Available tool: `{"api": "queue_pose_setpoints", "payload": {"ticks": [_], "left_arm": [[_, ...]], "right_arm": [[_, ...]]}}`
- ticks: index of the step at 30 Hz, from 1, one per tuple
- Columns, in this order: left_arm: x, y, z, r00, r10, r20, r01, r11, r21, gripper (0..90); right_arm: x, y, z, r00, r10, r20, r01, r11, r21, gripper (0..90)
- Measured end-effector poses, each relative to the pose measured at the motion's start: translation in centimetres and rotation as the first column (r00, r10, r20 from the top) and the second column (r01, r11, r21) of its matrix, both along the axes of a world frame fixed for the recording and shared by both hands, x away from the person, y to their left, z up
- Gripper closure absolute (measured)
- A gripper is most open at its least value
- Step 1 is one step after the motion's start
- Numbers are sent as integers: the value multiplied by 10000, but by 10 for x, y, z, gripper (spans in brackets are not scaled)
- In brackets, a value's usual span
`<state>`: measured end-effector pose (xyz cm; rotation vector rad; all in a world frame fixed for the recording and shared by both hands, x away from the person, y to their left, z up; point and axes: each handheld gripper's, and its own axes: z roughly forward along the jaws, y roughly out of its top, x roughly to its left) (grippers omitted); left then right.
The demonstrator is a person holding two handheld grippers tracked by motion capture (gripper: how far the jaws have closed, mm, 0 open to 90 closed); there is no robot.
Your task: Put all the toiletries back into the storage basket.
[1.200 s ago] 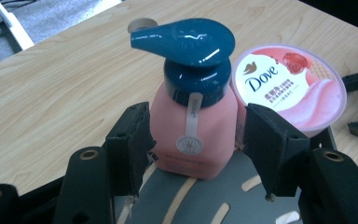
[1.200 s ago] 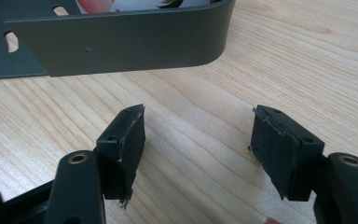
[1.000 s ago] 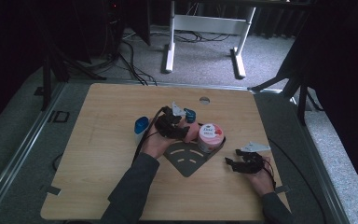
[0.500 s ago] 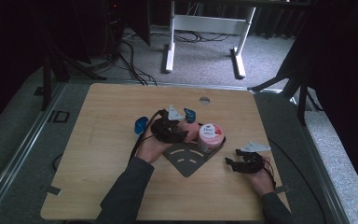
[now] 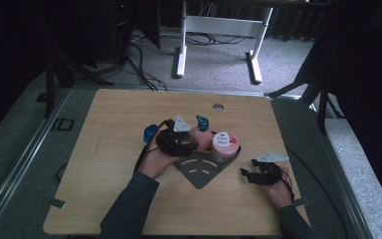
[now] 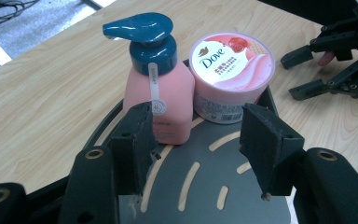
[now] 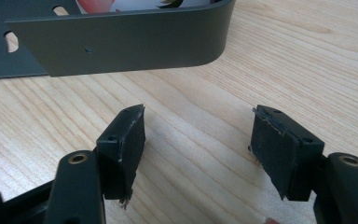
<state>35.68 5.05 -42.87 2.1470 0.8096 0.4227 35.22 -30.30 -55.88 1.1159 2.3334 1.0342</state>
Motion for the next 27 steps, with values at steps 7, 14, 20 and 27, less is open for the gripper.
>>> {"api": "queue_pose_setpoints", "payload": {"ticks": [7, 14, 20, 27], "left_arm": [[-6, 12, 0, 10000, 63, -32, -62, 9998, 193, 446], [-11, 25, 0, 9997, 145, -184, -140, 9996, 249, 448], [-15, 32, 3, 9998, 129, -174, -122, 9992, 393, 452], [-20, 42, 1, 9995, 173, -265, -163, 9991, 384, 462]], "right_arm": [[0, 0, 0, 10000, -5, -4, 5, 10000, 6, 349], [0, 0, 0, 10000, 3, -4, -3, 10000, -6, 349], [0, 0, 0, 10000, 1, -4, -1, 10000, -6, 349], [0, 0, 0, 10000, 3, -15, -3, 10000, -6, 349]]}}
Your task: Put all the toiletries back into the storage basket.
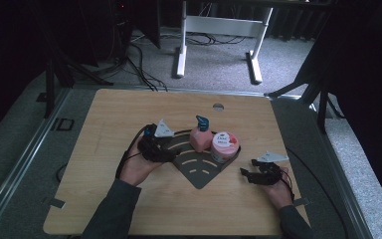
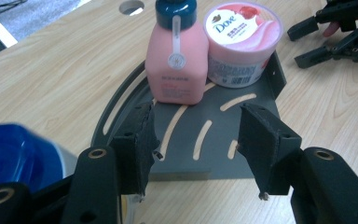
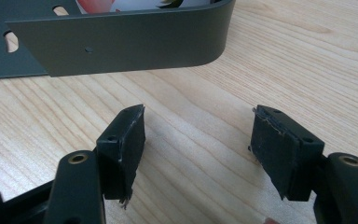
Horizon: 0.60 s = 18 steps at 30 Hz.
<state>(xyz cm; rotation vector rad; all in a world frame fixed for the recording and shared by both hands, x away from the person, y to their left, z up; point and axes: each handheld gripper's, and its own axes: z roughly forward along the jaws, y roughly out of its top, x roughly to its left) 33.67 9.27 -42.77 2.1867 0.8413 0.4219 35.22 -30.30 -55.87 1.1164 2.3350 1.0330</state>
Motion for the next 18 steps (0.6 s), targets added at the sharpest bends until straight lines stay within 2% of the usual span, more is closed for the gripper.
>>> {"api": "queue_pose_setpoints", "payload": {"ticks": [18], "left_arm": [[-7, 20, 0, 9994, 217, -251, -216, 9998, 19, 492]], "right_arm": [[0, 0, 0, 10000, -12, -2, 12, 10000, 13, 349]]}}
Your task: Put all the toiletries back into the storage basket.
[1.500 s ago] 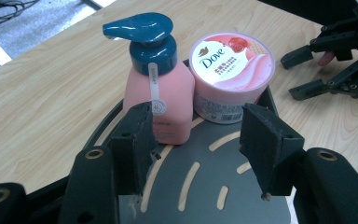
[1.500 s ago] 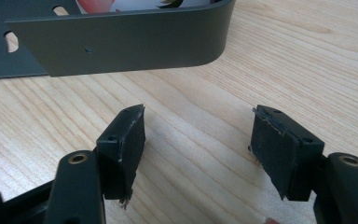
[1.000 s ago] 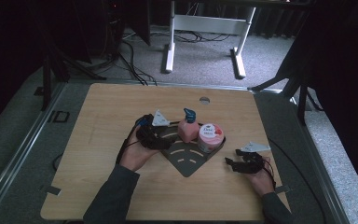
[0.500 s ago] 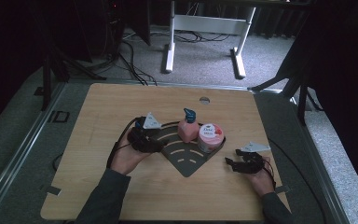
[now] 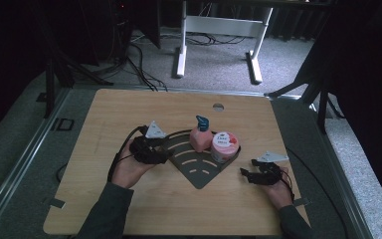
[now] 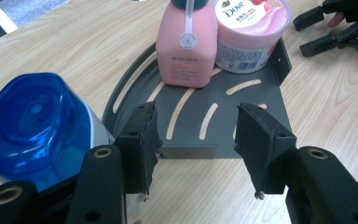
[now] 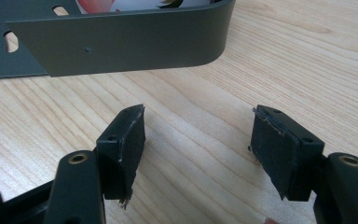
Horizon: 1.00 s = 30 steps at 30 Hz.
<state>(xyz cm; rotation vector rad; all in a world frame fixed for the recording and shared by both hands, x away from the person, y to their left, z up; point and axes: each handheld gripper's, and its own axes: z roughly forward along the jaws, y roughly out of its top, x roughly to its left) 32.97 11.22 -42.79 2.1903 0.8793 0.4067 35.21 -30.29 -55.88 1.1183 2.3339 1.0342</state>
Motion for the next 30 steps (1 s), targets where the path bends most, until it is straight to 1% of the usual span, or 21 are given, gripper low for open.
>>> {"api": "queue_pose_setpoints", "payload": {"ticks": [11, 15, 18, 22, 28, 30], "left_arm": [[-3, 11, 0, 9997, 178, -146, -176, 9997, 155, 495], [-6, 17, -1, 9995, 211, -215, -205, 9994, 292, 500], [-7, 24, 0, 9991, 330, -253, -323, 9990, 296, 500], [-7, 30, 3, 9981, 534, -293, -530, 9985, 135, 500], [-8, 34, 3, 9975, 598, -364, -590, 9980, 226, 495], [-8, 35, 3, 9970, 694, -334, -685, 9973, 274, 486]], "right_arm": [[0, 0, 0, 10000, 5, 14, -4, 10000, -6, 349], [0, 0, 0, 10000, 5, 14, -5, 10000, -7, 350], [0, 0, 0, 10000, 3, 13, -3, 10000, -7, 349], [0, 0, 0, 10000, 5, 13, -5, 10000, -9, 350], [0, 0, 0, 10000, 3, 13, -3, 10000, -7, 349], [0, 0, 0, 10000, 3, 12, -3, 10000, -6, 350]]}}
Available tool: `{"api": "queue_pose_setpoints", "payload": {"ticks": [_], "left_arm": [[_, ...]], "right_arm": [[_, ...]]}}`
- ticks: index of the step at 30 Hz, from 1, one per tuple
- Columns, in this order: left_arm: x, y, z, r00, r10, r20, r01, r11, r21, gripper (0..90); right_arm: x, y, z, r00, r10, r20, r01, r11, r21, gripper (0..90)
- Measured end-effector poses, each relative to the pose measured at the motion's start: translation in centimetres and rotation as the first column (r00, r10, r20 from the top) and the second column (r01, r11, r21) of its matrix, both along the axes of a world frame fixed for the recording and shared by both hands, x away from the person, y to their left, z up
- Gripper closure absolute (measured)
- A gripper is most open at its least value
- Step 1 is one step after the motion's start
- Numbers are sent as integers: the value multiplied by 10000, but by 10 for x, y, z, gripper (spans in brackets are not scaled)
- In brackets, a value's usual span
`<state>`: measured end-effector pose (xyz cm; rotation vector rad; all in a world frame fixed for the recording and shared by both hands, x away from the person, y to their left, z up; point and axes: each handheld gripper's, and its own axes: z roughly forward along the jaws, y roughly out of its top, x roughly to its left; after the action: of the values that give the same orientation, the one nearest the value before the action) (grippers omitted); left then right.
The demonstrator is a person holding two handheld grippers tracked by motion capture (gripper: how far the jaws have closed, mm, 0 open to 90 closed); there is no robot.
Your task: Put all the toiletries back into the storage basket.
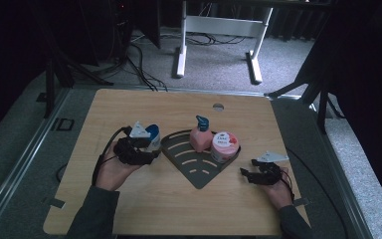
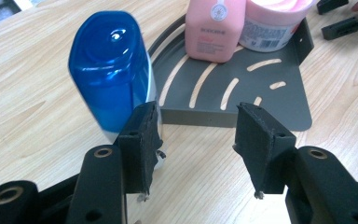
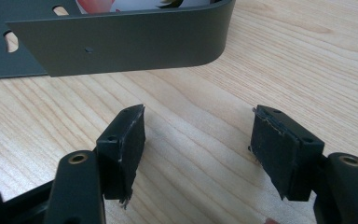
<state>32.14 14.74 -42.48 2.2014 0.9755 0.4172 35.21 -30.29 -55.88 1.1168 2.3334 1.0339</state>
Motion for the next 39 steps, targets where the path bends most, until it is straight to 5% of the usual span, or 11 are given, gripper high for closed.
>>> {"api": "queue_pose_setpoints", "payload": {"ticks": [10, 18, 39], "left_arm": [[1, 10, 3, 9978, 632, 223, -636, 9978, 191, 492], [11, 16, 0, 9950, 998, 19, -998, 9943, 378, 449], [30, 14, 2, 9945, 937, -465, -900, 9930, 765, 414]], "right_arm": [[0, 0, 0, 10000, -2, -2, 2, 10000, 1, 349], [0, 0, 0, 10000, -1, -3, 1, 10000, 2, 350], [0, 0, 0, 10000, 12, 3, -12, 10000, -6, 349]]}}
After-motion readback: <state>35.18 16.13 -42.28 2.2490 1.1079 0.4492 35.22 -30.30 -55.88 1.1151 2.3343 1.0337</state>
